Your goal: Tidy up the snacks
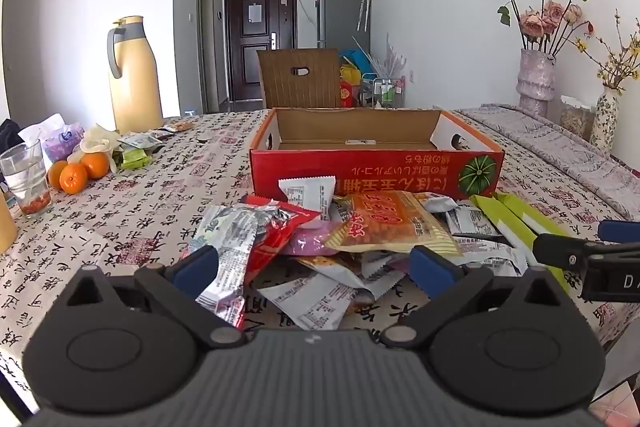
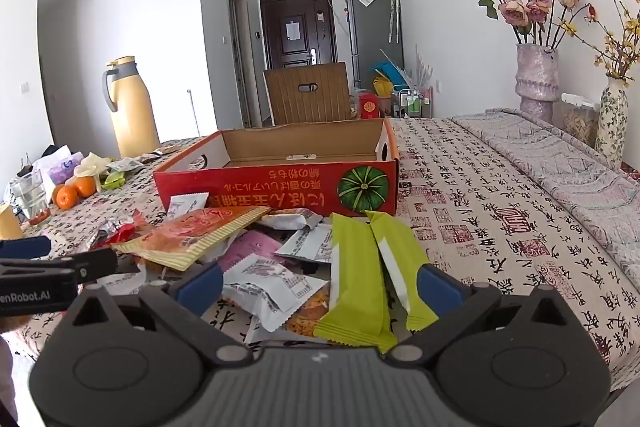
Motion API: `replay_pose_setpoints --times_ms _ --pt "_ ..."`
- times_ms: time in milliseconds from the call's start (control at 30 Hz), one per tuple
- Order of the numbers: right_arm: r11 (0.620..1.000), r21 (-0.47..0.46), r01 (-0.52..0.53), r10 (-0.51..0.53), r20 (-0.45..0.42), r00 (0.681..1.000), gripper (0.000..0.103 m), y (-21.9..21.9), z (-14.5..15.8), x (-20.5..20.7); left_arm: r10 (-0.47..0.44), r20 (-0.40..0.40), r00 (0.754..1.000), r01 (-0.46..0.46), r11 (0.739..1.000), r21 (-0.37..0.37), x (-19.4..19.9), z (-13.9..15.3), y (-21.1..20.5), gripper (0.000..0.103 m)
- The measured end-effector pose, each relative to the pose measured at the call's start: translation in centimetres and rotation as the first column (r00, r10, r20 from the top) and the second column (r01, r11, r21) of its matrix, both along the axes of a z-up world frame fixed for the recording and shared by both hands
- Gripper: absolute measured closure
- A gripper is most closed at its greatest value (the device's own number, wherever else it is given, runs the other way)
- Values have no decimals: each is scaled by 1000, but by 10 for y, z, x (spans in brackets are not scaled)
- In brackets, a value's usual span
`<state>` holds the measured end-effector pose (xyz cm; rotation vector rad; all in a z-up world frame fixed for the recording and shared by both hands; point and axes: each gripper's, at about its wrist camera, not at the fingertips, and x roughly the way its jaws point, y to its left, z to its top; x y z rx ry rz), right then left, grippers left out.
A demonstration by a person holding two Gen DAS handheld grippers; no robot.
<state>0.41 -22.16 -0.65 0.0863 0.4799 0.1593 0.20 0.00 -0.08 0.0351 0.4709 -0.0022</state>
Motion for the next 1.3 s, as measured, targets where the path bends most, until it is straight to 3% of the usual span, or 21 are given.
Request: replay_pose_setpoints --times_ms 267,1300 --pt "1000 0 -1 1 -3 1000 0 -1 -1 1 15 26 1000 -15 1000 9 1 -1 -5 0" --pt "1000 -2 0 0 -4 1000 0 0 -3 2 -2 4 1000 2 1000 -21 -2 -7 0 0"
